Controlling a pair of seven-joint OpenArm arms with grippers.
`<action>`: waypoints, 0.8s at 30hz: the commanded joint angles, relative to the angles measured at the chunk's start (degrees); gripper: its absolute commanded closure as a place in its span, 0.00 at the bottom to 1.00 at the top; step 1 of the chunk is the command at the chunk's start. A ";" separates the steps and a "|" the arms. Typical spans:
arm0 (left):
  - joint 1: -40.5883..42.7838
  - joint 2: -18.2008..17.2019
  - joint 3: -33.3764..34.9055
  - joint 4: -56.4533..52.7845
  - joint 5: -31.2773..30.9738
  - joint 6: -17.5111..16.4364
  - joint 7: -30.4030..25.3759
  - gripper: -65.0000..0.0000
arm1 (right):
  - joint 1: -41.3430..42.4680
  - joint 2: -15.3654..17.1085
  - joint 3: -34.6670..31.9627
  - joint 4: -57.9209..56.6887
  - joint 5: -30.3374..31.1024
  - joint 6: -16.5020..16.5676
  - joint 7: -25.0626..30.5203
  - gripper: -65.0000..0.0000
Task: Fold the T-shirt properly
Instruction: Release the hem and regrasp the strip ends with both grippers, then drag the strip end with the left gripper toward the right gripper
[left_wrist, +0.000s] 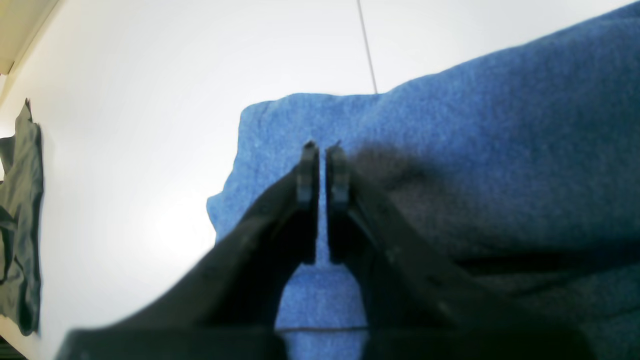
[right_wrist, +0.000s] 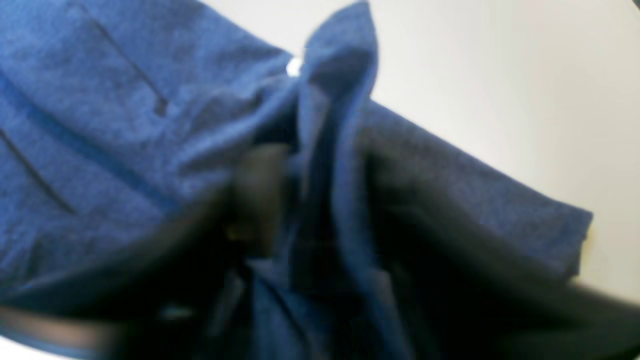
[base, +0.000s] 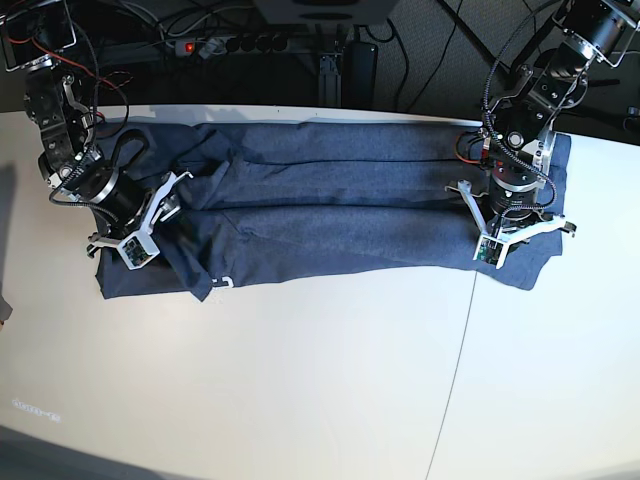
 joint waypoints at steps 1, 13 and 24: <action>-0.70 -0.66 -0.61 0.81 1.31 0.04 -1.03 0.95 | 0.79 0.92 0.66 0.66 0.61 3.43 1.16 0.35; -0.70 -0.68 -0.61 0.79 5.03 0.81 -0.79 0.95 | 0.92 -0.11 3.06 4.81 1.49 3.39 1.81 0.32; -0.70 -0.81 -0.61 0.76 6.14 1.62 -0.85 0.95 | 0.79 -3.56 4.92 10.60 7.54 3.82 -5.64 0.88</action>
